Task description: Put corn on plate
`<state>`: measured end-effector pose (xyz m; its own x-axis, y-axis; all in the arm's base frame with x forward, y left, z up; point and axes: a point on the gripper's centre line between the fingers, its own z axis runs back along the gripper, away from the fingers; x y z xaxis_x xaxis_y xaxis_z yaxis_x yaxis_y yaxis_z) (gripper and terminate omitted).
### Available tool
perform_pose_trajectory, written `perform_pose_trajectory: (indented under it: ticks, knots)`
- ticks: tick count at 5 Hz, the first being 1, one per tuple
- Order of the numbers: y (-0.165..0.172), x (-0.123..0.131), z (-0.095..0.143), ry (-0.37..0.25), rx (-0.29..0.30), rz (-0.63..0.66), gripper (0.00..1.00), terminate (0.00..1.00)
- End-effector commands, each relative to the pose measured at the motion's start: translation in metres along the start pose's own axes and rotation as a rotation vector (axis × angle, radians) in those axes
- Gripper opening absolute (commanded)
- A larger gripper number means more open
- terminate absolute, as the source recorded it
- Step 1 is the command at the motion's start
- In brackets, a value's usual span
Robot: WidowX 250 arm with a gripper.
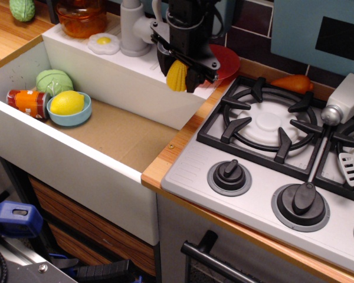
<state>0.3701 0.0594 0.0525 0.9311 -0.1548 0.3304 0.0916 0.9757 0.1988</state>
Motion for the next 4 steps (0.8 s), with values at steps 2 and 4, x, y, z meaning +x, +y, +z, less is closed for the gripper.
perform_pose_trajectory:
  ticks: [2, 4]
  knots:
    - [0.026, 0.056, -0.011, -0.166, 0.016, -0.087, 0.0, 0.0]
    - [0.028, 0.088, -0.022, -0.228, -0.03, -0.144, 0.0, 0.0]
